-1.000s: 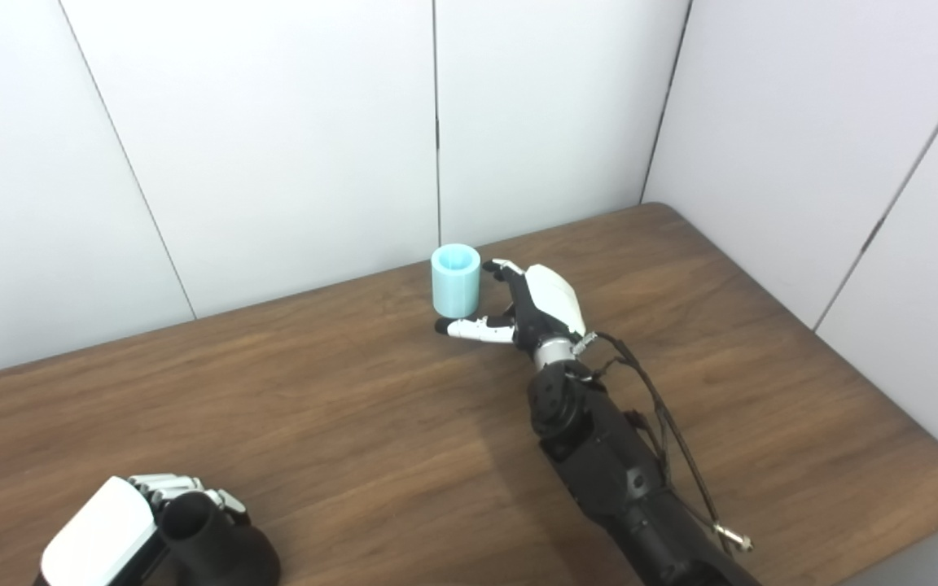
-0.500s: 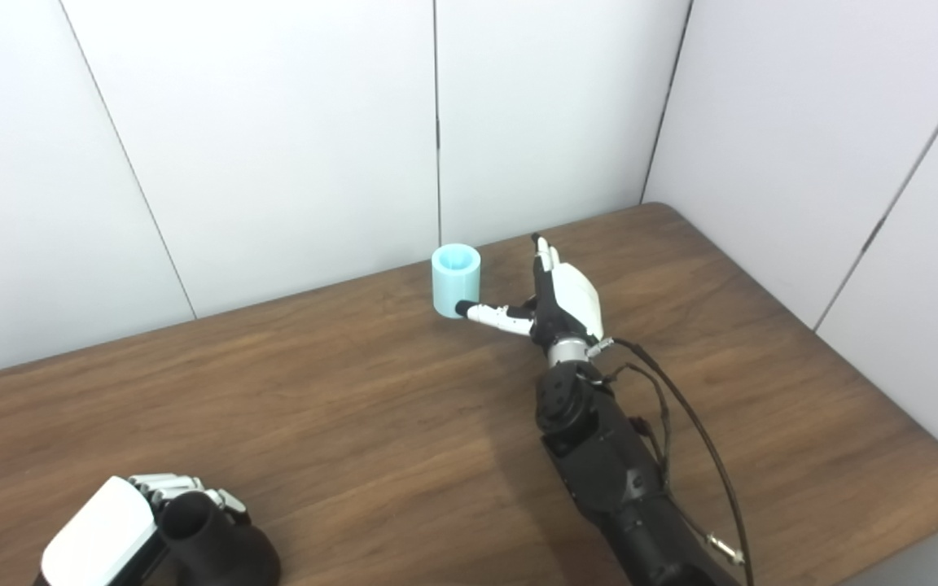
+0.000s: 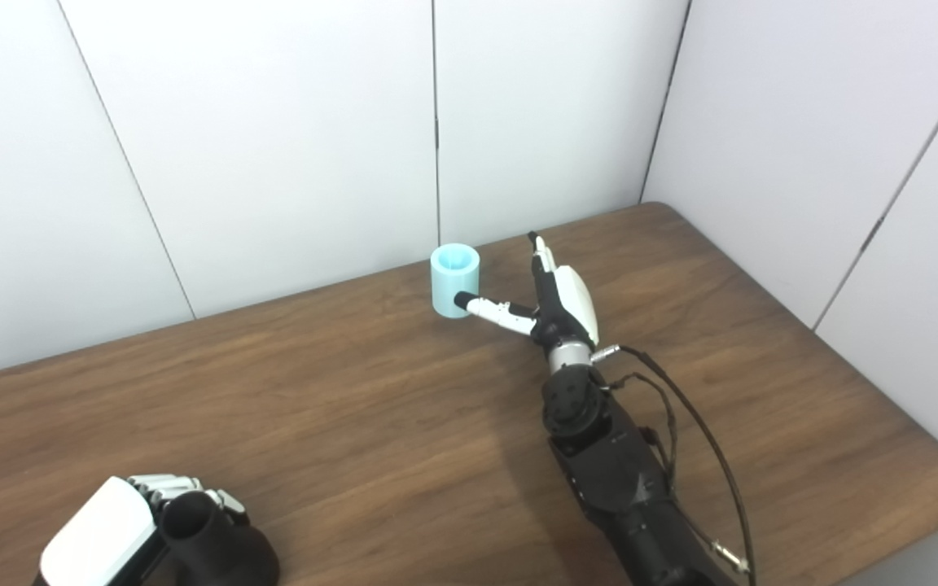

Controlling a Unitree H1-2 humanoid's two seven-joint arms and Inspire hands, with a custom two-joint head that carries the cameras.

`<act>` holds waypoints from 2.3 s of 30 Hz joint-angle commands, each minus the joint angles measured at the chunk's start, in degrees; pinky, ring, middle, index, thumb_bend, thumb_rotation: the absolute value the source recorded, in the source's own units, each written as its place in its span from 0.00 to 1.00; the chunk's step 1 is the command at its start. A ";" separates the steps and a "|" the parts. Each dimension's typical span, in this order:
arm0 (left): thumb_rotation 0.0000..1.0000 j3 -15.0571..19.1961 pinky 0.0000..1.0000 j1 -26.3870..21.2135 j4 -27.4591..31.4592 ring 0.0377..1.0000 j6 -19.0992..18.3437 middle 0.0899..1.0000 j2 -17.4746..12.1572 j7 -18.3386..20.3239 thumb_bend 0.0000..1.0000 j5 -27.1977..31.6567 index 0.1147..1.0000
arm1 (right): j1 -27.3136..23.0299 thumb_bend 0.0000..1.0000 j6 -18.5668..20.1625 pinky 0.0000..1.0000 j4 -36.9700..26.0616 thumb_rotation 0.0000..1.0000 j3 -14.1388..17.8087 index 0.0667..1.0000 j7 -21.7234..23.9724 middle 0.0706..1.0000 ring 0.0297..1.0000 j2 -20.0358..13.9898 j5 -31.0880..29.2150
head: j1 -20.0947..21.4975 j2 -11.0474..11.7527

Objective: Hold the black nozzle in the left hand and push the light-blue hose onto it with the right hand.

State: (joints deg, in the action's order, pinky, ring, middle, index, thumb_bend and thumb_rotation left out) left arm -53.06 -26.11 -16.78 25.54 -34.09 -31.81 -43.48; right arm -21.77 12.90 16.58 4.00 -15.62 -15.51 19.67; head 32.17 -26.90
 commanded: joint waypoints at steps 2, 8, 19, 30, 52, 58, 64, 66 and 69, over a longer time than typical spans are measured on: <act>0.00 -4.30 0.35 9.98 -3.43 0.44 1.37 0.43 1.64 0.52 0.52 0.23 0.42 | -3.24 1.00 -3.26 0.85 -1.33 0.58 -0.50 1.00 0.54 0.98 0.94 -0.34 -0.61 | -0.16 -0.09; 0.00 -4.01 0.35 10.20 -3.09 0.44 1.37 0.43 1.82 0.53 0.52 0.45 0.42 | -4.78 1.00 -4.15 0.85 2.94 0.57 -0.28 1.00 1.93 0.99 0.94 0.23 -3.21 | -0.52 0.00; 0.00 -2.79 0.35 11.05 -2.40 0.44 1.36 0.43 1.87 1.00 0.52 0.40 0.42 | -6.66 1.00 -5.32 0.89 7.33 0.53 -0.35 1.00 2.31 1.00 0.98 0.76 -5.42 | -1.93 0.18; 0.00 -0.16 0.35 13.56 -0.24 0.44 1.37 0.43 1.59 3.50 0.52 0.27 0.42 | -8.00 1.00 -7.26 0.80 9.40 0.54 -1.78 0.99 2.43 0.96 0.91 0.51 -5.08 | -4.30 0.01; 0.00 4.14 0.37 17.21 2.57 0.45 1.38 0.43 1.89 5.61 0.52 -1.41 0.42 | -10.37 1.00 -5.14 0.87 10.27 0.53 -6.35 0.95 5.03 0.93 0.91 0.65 -3.50 | -7.98 -0.18; 0.00 4.75 0.37 18.11 3.31 0.45 1.38 0.43 1.44 6.29 0.52 -0.92 0.42 | -11.02 1.00 -6.54 0.88 11.99 0.50 -6.07 0.94 4.94 0.92 0.92 0.87 -4.30 | -8.13 -0.51; 0.00 5.37 0.37 18.55 3.60 0.45 1.38 0.43 1.53 6.98 0.52 -1.05 0.42 | -11.40 1.00 -9.01 0.75 13.84 0.44 -5.69 0.88 2.98 0.86 0.84 1.52 -4.27 | -7.98 -0.56; 0.00 5.53 0.37 18.64 3.79 0.45 1.38 0.43 1.50 7.28 0.52 -0.88 0.42 | -11.53 1.00 -10.73 0.73 14.85 0.40 -5.43 0.84 1.06 0.82 0.81 1.88 -3.70 | -7.93 -0.63; 0.00 5.54 0.37 18.66 3.71 0.45 1.38 0.43 1.45 7.10 0.52 -0.81 0.42 | -11.61 1.00 -12.86 0.66 15.92 0.32 -4.81 0.75 -2.32 0.74 0.73 2.67 -3.06 | -7.72 -0.68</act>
State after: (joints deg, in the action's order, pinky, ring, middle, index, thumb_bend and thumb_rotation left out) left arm -43.21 -17.52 -9.08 25.59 -33.71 -24.59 -45.62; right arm -30.95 2.53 32.45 -1.43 -15.65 -13.09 16.02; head 24.35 -27.51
